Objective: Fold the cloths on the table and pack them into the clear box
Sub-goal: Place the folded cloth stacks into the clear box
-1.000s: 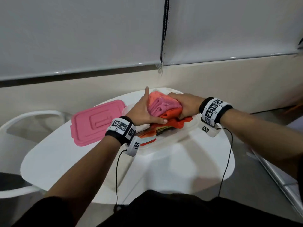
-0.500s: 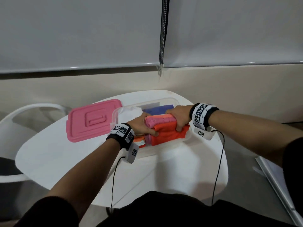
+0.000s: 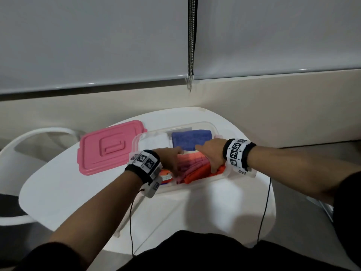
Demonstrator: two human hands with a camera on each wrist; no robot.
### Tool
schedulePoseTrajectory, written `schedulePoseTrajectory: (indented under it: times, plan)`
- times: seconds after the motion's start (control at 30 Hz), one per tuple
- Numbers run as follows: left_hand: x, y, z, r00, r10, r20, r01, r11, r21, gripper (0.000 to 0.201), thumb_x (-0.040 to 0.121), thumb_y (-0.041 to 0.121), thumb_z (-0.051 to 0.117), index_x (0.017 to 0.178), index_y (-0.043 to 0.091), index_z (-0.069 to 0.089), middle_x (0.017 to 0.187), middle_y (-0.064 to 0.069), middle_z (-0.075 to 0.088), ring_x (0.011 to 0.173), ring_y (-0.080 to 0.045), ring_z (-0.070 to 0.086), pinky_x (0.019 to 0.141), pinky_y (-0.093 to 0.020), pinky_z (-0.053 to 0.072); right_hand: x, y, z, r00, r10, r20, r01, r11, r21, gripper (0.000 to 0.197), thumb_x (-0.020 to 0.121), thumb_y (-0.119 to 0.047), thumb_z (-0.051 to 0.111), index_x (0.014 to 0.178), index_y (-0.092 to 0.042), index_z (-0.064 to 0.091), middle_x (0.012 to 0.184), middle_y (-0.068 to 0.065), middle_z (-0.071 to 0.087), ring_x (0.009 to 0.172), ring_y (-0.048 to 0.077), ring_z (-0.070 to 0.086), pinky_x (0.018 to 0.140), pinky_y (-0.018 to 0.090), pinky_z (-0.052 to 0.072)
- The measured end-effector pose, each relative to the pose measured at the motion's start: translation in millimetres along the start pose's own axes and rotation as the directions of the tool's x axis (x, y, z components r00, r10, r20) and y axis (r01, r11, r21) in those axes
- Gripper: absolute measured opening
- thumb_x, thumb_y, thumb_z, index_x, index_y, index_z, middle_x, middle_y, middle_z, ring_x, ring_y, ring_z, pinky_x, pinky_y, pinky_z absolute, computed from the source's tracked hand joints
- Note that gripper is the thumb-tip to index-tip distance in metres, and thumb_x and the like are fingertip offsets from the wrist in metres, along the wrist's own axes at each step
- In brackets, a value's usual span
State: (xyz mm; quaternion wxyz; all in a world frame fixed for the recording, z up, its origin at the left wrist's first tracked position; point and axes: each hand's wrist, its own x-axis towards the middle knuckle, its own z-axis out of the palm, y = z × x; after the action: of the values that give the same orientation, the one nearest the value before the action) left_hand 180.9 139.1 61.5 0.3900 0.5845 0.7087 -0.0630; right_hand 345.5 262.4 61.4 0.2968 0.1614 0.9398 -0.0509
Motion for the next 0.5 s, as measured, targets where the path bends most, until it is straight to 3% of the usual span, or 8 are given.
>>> schedulePoseTrajectory:
  times: [0.07,0.13,0.2,0.3,0.4,0.5]
  plan:
    - [3.4,6.0,-25.4,0.994,0.062,-0.085,-0.061,0.998,0.012,0.059,0.073,0.02,0.076,0.128,0.015,0.056,0.12,0.001,0.059,0.102,-0.015,0.052,0.082,-0.021,0.037,-1.2,-0.5,1.1,1.0,0.01,-0.007,-0.01,1.0,-0.013,0.087,0.06,-0.045,0.086,0.129,-0.018,0.041,0.106,0.007,0.065,0.086,0.028,0.062,0.073,0.035,0.054]
    - [15.8,16.0,-39.8,0.97,0.121,-0.212,-0.122,0.992,0.007,0.049,0.084,0.009,0.063,0.131,0.02,0.06,0.13,0.0,0.059,0.114,-0.018,0.054,0.091,-0.02,0.038,-2.2,-1.3,0.3,1.0,0.01,-0.017,-0.011,0.999,-0.03,0.089,0.059,-0.046,0.086,0.133,-0.02,0.041,0.105,0.007,0.067,0.086,0.029,0.065,0.074,0.035,0.055]
    - [32.0,24.7,-36.3,0.971,0.155,-0.182,-0.142,0.986,0.082,0.05,0.091,0.008,0.053,0.138,0.025,0.056,0.144,0.0,0.051,0.13,-0.021,0.047,0.1,-0.023,0.035,-1.9,-3.2,-0.7,1.0,-0.004,-0.021,0.003,0.999,-0.046,0.093,0.06,-0.045,0.086,0.137,-0.022,0.04,0.109,0.007,0.066,0.088,0.029,0.065,0.074,0.034,0.054]
    - [58.6,22.5,-16.5,0.986,0.143,-0.084,-0.11,0.942,0.316,0.049,0.101,0.01,0.042,0.149,0.019,0.039,0.158,-0.008,0.031,0.144,-0.026,0.03,0.115,-0.03,0.022,-1.0,-6.5,0.0,0.999,-0.04,-0.034,0.037,0.996,-0.08,0.101,0.061,-0.044,0.085,0.145,-0.023,0.033,0.114,0.007,0.065,0.091,0.029,0.065,0.077,0.038,0.056]
    - [75.1,14.1,-10.5,0.993,0.115,-0.029,-0.095,0.917,0.388,0.051,0.104,0.011,0.039,0.153,0.011,0.026,0.162,-0.012,0.017,0.147,-0.029,0.022,0.117,-0.034,0.016,2.2,-7.2,4.9,0.997,-0.077,-0.031,0.075,0.995,-0.065,0.093,0.064,-0.037,0.086,0.142,-0.019,0.038,0.119,0.005,0.062,0.095,0.027,0.064,0.072,0.033,0.052]
    - [81.6,5.7,-9.3,0.988,0.157,0.005,-0.147,0.91,0.388,0.052,0.104,0.021,0.043,0.153,0.013,0.026,0.162,-0.014,0.015,0.147,-0.031,0.022,0.117,-0.034,0.014,15.9,-14.1,10.1,0.997,-0.073,0.03,0.076,0.991,-0.106,0.084,0.067,-0.039,0.084,0.138,-0.017,0.045,0.114,0.005,0.066,0.095,0.025,0.065,0.068,0.03,0.048]
